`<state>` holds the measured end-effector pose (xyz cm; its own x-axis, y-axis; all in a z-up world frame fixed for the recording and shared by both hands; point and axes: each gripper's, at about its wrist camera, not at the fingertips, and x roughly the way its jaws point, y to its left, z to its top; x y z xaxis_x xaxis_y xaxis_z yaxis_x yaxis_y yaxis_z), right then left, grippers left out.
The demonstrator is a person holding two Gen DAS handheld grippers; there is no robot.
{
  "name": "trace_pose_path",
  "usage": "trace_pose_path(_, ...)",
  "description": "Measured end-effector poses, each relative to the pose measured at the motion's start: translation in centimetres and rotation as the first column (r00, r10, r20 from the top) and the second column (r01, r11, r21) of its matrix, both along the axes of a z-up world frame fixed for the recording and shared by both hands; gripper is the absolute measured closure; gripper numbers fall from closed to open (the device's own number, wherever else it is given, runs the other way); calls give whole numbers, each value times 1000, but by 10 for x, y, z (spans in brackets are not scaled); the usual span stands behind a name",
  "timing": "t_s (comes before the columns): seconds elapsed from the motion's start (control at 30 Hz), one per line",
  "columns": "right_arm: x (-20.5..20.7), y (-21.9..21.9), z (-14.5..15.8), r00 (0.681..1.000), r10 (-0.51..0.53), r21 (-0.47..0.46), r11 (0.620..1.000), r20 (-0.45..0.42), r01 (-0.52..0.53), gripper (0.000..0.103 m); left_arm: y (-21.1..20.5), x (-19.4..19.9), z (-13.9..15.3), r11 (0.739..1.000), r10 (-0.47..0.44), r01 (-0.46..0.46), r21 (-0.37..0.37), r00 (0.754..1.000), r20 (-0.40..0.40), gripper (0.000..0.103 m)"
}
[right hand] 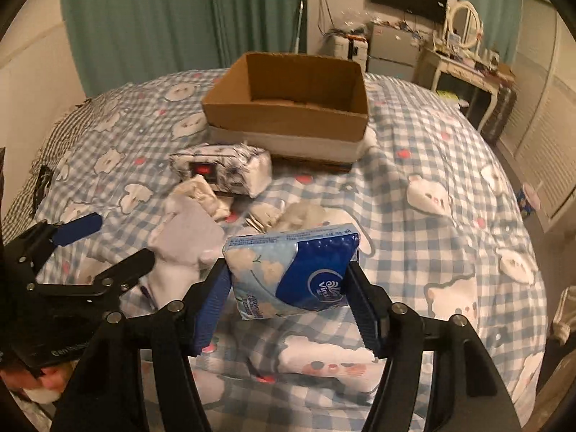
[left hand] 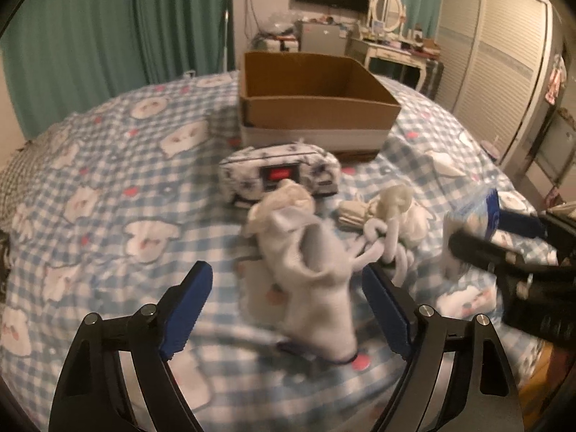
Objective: Organize soft objects
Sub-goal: 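Grasp the white mesh sock with the left tool while the right tool grasps the blue Vinda tissue pack, then carry the sock and tissue pack into the cardboard box and open both tools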
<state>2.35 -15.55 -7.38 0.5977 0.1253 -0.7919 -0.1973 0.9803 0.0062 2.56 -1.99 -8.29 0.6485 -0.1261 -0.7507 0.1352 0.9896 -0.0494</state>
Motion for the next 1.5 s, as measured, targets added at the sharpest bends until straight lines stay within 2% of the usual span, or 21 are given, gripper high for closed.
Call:
trace_pose_path(0.13,1,4,-5,1000,22,-10,1000,-11,-22,39,-6,23,-13,999,31,-32,-8,999,-35,23)
trace_pose_path(0.27,0,3,-13,999,37,-21,999,-8,-37,39,-18,34,-29,1000,-8,9,7,998,-56,23)
trace_pose_path(0.3,0,3,-15,999,37,-22,999,-12,-37,39,-19,35,-33,1000,-16,16,2,997,-70,33)
trace_pose_path(0.37,2,3,-17,999,39,-23,999,-18,-39,39,-18,39,-41,1000,-21,20,-10,994,-111,44)
trace_pose_path(0.47,1,4,-16,999,45,-23,999,-16,-45,39,-10,36,-39,998,-28,22,-56,993,-112,53)
trace_pose_path(0.6,-1,6,-12,999,48,-22,999,-2,-48,39,-2,23,-28,996,-43,36,-84,996,-81,57)
trace_pose_path(0.87,-14,4,12,998,44,24,999,50,-45,39,8,-4,15,989,-66,66,-134,998,3,57)
trace_pose_path(1.0,-20,2,40,993,56,59,996,101,-62,40,9,-12,44,987,-71,79,-143,996,59,57)
trace_pose_path(1.13,-16,-5,74,984,69,74,994,163,-82,40,6,-14,81,989,-72,89,-119,988,139,57)
trace_pose_path(1.3,9,-15,127,966,92,76,991,244,-113,40,6,6,124,990,-55,81,-112,975,213,57)
trace_pose_path(1.4,36,-21,150,957,100,69,990,272,-124,40,3,33,146,992,-46,74,-101,964,260,57)
trace_pose_path(1.5,72,-22,162,954,120,67,987,276,-144,40,-3,65,155,995,-40,64,-77,959,279,57)
